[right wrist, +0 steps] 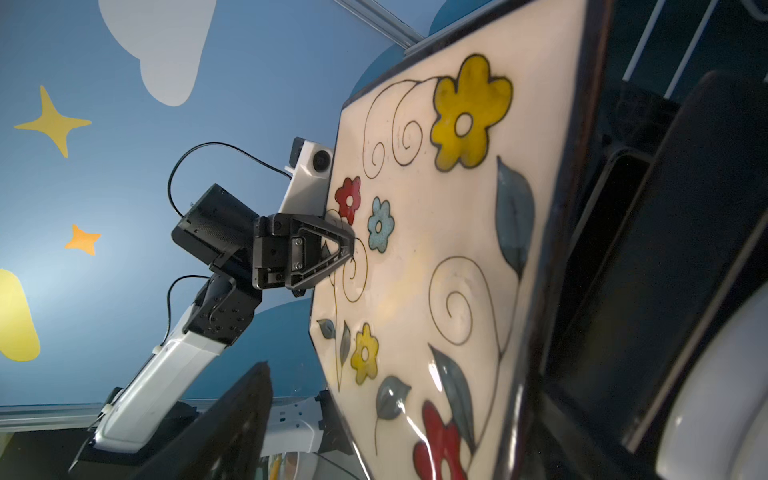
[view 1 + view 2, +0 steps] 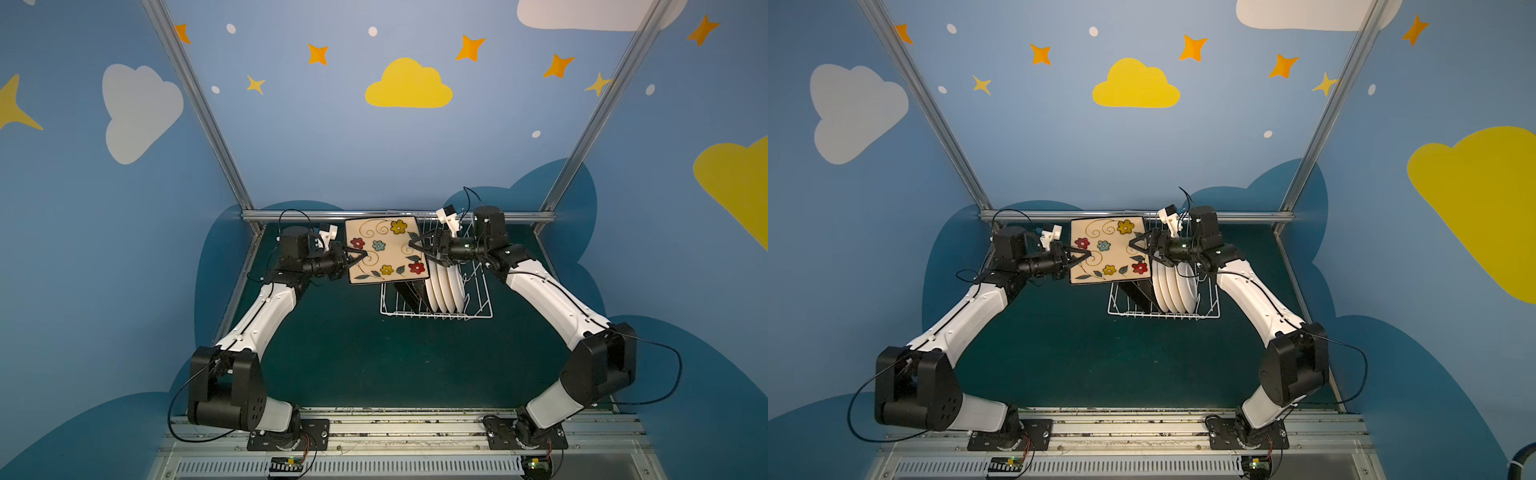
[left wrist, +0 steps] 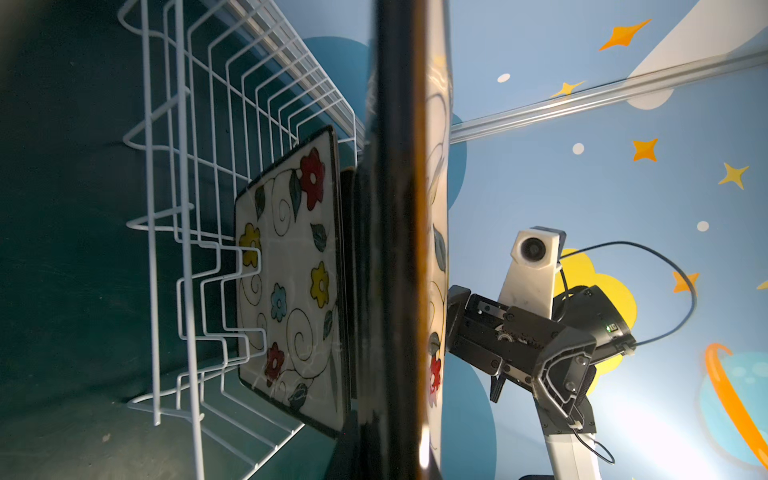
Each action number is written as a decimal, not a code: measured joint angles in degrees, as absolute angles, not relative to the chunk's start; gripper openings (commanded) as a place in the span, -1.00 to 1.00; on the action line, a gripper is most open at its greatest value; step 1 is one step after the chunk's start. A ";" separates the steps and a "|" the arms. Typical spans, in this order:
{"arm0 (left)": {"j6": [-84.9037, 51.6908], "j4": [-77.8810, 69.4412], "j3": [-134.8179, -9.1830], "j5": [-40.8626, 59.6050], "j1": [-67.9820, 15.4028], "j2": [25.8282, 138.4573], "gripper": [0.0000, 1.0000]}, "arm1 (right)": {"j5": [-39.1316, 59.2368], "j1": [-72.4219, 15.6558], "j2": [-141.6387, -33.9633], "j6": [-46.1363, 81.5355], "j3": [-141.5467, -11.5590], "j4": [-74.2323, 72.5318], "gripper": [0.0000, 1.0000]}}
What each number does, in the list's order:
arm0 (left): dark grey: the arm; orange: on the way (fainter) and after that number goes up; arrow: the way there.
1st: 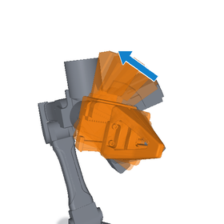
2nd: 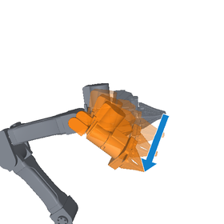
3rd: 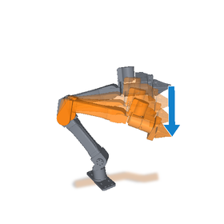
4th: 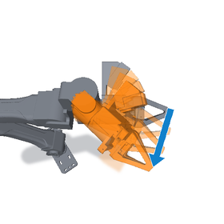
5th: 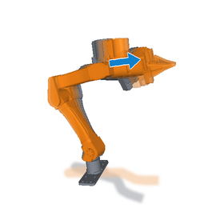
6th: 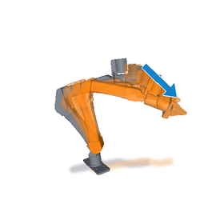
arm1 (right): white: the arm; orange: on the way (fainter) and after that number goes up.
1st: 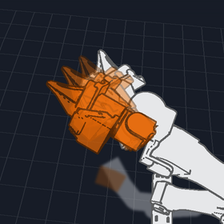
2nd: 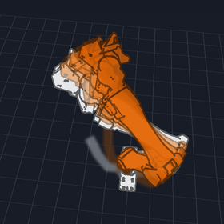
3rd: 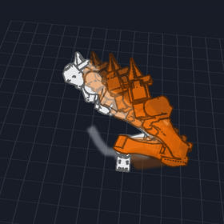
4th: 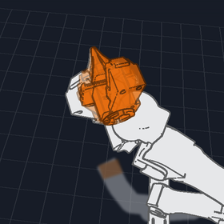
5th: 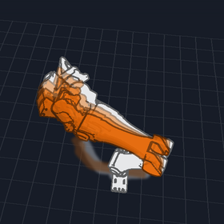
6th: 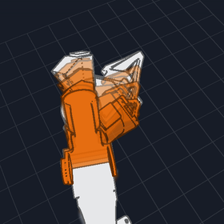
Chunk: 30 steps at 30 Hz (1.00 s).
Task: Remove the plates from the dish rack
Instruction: 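Carry the flowered plate with both grippers away from the rack toward the table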
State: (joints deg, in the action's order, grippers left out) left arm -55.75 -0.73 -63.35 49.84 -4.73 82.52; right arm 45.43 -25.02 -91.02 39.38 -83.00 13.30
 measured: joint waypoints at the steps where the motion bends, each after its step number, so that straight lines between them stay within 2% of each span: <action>1: -54.72 1.04 -64.31 49.80 -4.01 82.52 -0.94 | 45.01 -25.02 -90.43 38.15 -83.24 14.24 0.80; 18: -28.08 35.83 -84.36 48.29 8.78 82.41 -0.94 | 30.24 -30.37 -76.18 14.15 -79.50 23.94 0.80; 24: -12.27 49.87 -92.86 43.72 12.64 83.57 -0.94 | 27.20 -31.16 -74.22 9.69 -77.93 25.58 0.80; 30: 0.36 59.27 -95.02 37.04 12.69 86.61 -0.94 | 26.33 -31.66 -74.19 7.33 -77.89 26.72 0.81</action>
